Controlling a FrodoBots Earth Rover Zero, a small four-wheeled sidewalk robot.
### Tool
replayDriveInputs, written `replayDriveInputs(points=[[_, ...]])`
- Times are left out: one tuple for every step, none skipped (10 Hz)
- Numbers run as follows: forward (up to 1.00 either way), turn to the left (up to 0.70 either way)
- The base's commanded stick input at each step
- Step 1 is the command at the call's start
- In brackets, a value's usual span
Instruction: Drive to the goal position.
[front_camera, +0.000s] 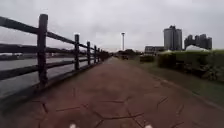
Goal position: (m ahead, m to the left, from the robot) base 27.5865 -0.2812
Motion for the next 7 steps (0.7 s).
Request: replayDriveInputs(points=[[1.00,0.00],[1.00,0.00],[1.00,0.00],[1.00,0.00],[1.00,0.00],[1.00,0.00],[1.00,0.00]])
